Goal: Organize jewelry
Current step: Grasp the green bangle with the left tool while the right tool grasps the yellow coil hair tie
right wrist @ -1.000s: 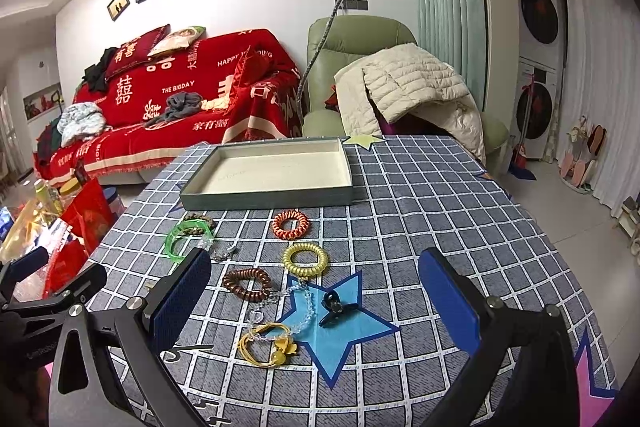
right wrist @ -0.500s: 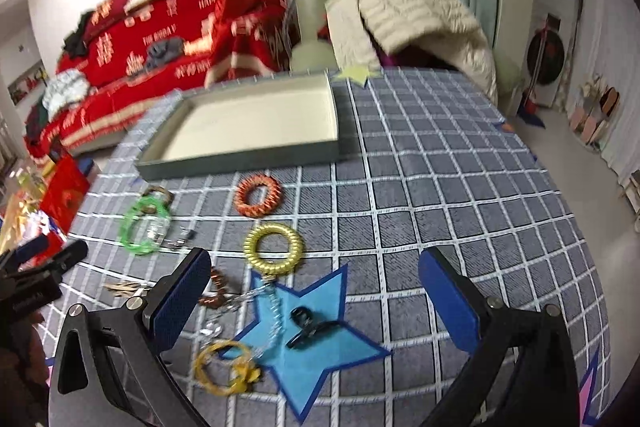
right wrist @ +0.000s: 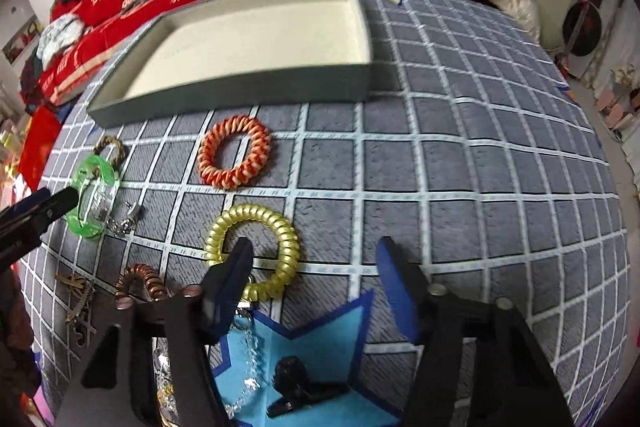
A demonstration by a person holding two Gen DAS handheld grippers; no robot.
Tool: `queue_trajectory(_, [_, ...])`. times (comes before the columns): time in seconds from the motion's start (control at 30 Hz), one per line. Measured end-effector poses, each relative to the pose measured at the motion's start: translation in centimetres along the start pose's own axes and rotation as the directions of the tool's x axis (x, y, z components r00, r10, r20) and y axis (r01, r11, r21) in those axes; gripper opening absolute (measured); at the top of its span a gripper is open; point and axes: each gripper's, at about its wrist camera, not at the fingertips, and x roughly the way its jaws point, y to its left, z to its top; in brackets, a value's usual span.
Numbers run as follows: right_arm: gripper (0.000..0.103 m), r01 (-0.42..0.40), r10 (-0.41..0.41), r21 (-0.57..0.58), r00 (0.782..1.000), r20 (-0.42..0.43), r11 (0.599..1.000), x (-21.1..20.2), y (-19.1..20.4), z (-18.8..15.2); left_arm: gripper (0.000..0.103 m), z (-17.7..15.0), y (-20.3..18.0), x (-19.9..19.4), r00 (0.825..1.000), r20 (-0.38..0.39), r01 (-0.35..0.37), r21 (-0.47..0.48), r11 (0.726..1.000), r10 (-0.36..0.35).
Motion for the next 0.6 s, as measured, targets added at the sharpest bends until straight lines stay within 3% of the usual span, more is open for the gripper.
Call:
queue_trajectory(0.1, [0.06, 0.028, -0.029, -0.052, 1.0, -0.003, 0.998, 0.2, 0.9, 0.0, 0.083, -0.1, -0.3, 0.4, 1.0, -0.005, -0.013, 0.014, 1.0, 0.013])
queue_trajectory(0.13, [0.056, 0.027, -0.027, -0.062, 1.0, -0.002, 0.998, 0.2, 1.1, -0.1, 0.074, -0.1, -0.6, 0.5, 1.0, -0.001, -0.023, 0.032, 0.999, 0.023])
queue_trajectory(0.2, [0.048, 0.017, -0.017, -0.068, 1.0, -0.004, 0.998, 0.1, 1.3, -0.1, 0.04, -0.2, -1.2, 0.4, 0.999, 0.021, -0.039, 0.079, 0.996, 0.037])
queue_trajectory(0.23, [0.035, 0.013, -0.013, -0.076, 1.0, -0.004, 0.997, 0.0, 1.5, -0.1, 0.031, -0.2, -1.3, 0.4, 0.999, 0.022, -0.027, 0.09, 0.996, 0.025])
queue_trajectory(0.27, [0.026, 0.01, -0.01, -0.083, 1.0, -0.004, 0.996, 0.0, 1.6, 0.0, 0.029, -0.2, -1.4, 0.4, 1.0, 0.022, -0.022, 0.096, 0.995, 0.02])
queue_trajectory(0.3, [0.01, 0.008, -0.008, -0.086, 1.0, -0.007, 0.996, -0.1, 1.7, 0.1, 0.029, -0.2, -1.3, 0.4, 1.0, 0.021, -0.013, 0.095, 0.995, 0.011])
queue_trajectory(0.6, [0.011, -0.065, 0.067, -0.034, 0.997, 0.044, 0.997, -2.5, 1.0, 1.1, 0.029, 0.9, -0.8, -3.2, 0.993, 0.064, 0.09, 0.063, 0.994, -0.095])
